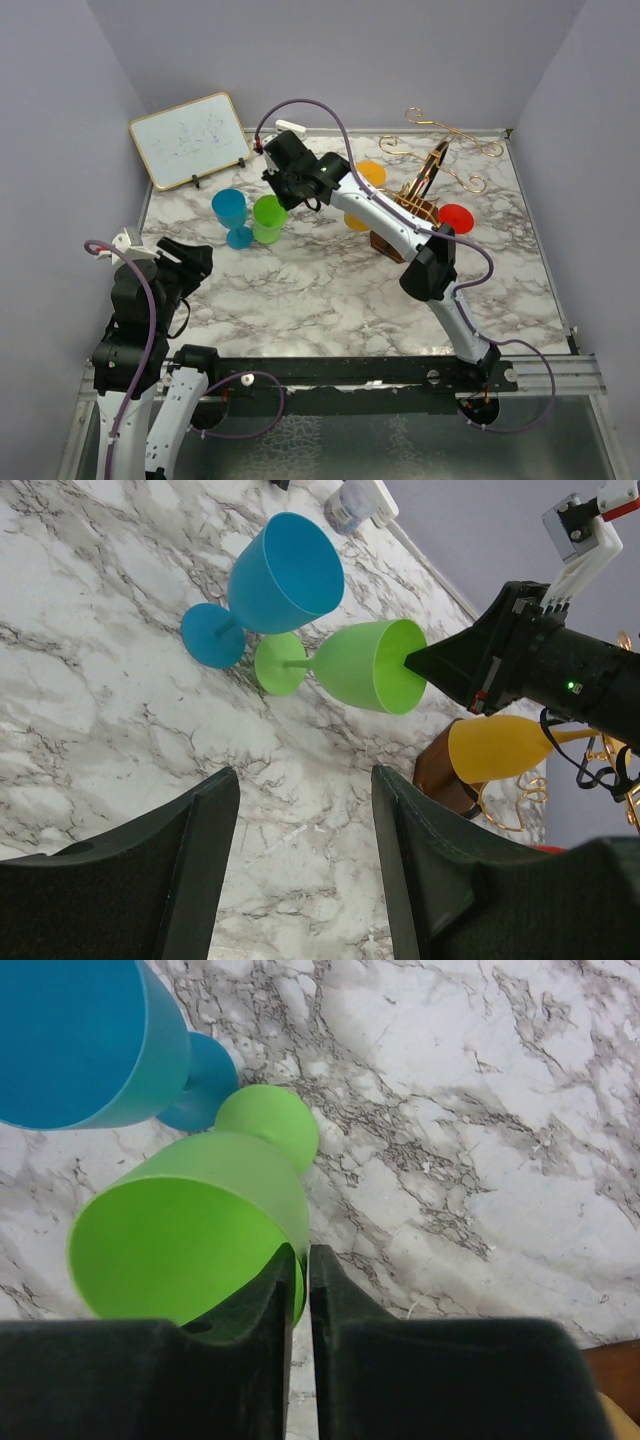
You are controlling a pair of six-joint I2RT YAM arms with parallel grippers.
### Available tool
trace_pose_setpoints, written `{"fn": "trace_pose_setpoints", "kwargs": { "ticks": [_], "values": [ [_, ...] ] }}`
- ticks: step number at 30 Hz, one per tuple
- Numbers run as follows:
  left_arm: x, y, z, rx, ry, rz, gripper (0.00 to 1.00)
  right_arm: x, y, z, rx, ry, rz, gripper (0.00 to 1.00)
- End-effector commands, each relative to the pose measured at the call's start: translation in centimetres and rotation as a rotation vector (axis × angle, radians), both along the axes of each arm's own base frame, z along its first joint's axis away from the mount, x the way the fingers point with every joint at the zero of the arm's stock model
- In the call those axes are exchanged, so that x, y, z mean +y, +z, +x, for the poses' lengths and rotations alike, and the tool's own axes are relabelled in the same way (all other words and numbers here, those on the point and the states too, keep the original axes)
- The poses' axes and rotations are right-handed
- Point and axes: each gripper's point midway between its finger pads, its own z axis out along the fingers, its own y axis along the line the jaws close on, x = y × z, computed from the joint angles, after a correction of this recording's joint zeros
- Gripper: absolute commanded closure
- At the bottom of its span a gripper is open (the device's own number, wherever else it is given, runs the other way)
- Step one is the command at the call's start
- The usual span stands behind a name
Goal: Take the wine glass off the wine glass rack
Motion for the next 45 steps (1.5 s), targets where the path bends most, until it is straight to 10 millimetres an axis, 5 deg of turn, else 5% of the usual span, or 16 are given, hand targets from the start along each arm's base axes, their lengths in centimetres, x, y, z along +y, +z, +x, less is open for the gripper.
{"fn": "trace_pose_setpoints", "kwargs": {
  "ticks": [1, 5, 12, 17, 23, 26, 29, 38, 41, 45],
  "values": [
    [0.2, -0.2, 0.0, 0.006, 0.003, 0.02, 0.42, 0.7, 0.9, 1.4, -0.054, -0.015, 0.045, 0.79],
    [0.1, -0.2, 0.0, 0.009, 0.0, 0.016, 0.42, 0.8, 1.8, 1.2, -0.069, -0.002, 0.071, 0.7],
    [-0.1, -0.5, -0.1, 0.007, -0.005, -0.005, 0.42, 0.3, 4.7, 0.4, -0.095, 0.007, 0.121, 0.68],
    [-1.6, -0.2, 0.7, -0.023, -0.083, -0.023, 0.41, -0.5, 9.6, -1.2, -0.133, 0.031, 0.218, 0.66],
    [-3.7, 1.2, 2.6, -0.074, -0.194, -0.047, 0.27, -2.6, 16.4, -4.8, -0.202, 0.08, 0.397, 0.56],
    [-5.3, 2.6, 3.9, -0.117, -0.266, -0.088, 0.25, -5.2, 20.4, -6.5, -0.269, 0.055, 0.47, 0.52],
    [-7.7, 4.5, 5.6, -0.161, -0.387, -0.14, 0.25, -8.7, 22.0, -7.4, -0.317, -0.034, 0.479, 0.5],
    [-15.3, 8.0, 10.9, -0.157, -0.81, -0.266, 0.27, -21.7, 22.0, -10.6, -0.379, -0.411, 0.474, 0.48],
    [-17.3, 8.8, 12.7, -0.157, -0.866, -0.248, 0.27, -24.9, 22.5, -12.4, -0.388, -0.488, 0.515, 0.48],
    [-21.4, 8.7, 14.5, -0.115, -0.966, -0.222, 0.27, -26.9, 22.5, -14.2, -0.368, -0.51, 0.533, 0.5]
  ]
}}
